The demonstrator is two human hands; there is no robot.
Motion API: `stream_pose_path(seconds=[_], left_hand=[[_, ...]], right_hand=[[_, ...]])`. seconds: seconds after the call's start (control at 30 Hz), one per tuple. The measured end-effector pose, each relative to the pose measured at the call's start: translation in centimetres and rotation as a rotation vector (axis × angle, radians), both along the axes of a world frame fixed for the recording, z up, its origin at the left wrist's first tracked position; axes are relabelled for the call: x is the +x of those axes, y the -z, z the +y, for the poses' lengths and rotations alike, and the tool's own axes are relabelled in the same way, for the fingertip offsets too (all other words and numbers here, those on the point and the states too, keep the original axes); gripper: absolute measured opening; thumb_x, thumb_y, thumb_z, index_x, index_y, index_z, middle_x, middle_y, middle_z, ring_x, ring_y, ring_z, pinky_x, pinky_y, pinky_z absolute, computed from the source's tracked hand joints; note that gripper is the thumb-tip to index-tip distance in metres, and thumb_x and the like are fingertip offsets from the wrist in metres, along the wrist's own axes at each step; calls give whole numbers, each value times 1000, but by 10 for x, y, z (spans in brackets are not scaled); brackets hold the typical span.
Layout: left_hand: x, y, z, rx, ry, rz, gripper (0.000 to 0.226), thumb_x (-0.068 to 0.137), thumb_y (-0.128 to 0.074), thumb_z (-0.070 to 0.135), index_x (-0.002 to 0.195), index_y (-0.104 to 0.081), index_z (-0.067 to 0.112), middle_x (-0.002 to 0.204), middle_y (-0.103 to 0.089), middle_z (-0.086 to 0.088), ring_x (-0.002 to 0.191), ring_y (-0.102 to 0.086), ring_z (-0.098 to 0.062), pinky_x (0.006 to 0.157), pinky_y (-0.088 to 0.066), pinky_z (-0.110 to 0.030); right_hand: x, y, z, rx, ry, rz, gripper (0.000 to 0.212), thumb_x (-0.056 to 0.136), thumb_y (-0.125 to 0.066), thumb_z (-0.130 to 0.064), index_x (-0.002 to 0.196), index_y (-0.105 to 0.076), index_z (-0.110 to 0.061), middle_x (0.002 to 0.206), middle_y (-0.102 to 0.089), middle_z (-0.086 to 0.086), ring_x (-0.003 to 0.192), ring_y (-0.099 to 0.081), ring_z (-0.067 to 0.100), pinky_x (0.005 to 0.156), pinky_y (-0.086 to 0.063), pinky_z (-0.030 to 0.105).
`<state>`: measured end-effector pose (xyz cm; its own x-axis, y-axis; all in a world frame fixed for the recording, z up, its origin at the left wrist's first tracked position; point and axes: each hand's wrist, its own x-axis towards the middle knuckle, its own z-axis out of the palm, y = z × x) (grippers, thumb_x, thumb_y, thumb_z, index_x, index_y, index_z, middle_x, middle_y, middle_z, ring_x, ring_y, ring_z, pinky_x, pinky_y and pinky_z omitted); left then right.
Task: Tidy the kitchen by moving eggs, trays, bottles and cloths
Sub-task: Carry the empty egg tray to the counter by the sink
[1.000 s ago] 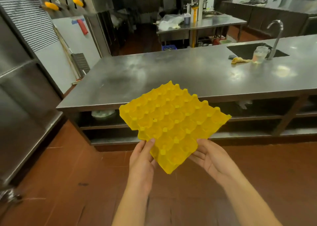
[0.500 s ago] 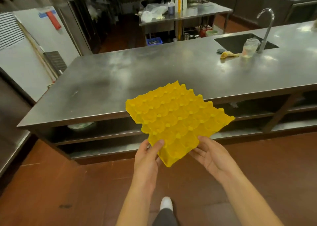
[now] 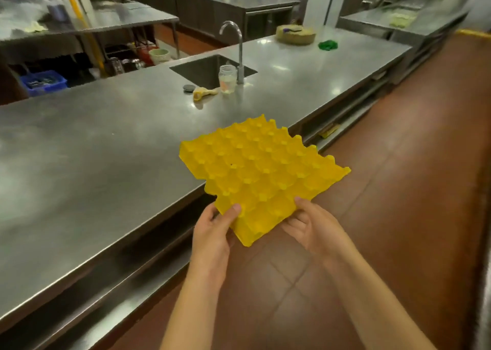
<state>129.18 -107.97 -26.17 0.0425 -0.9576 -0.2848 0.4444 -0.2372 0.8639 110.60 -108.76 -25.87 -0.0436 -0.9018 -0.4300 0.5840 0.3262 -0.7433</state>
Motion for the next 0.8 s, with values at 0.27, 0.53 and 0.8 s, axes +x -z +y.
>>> stream_pose_path(seconds=[0.27,0.53,0.8], left_hand=[[-83,6,-85,-1,202,14,54,76,-71,26,127,-62,12,114,-75,-4,107,-71,-23,103,-49,-53],[-134,4,-178,12,119,-74,48,79,-71,23,125,-63,13,117,-74,-7,109,-70,-28,90,-57,-52],[-186,-8,-246,-28,62,-55,49,82,-68,21,130,-60,14,118,-74,-5,106,-72,-21,93,-55,-47]], right_hand=[[-77,16,-50,-31,218,13,55,76,-76,-33,117,-53,-5,84,-34,18,71,-39,28,78,-60,36],[-128,22,-157,-24,138,-81,34,95,-62,-19,123,-55,-2,73,-70,6,59,-67,13,82,-59,40],[-177,4,-235,-101,59,-37,35,96,-58,-28,127,-58,-12,114,-74,7,105,-71,22,85,-59,33]])
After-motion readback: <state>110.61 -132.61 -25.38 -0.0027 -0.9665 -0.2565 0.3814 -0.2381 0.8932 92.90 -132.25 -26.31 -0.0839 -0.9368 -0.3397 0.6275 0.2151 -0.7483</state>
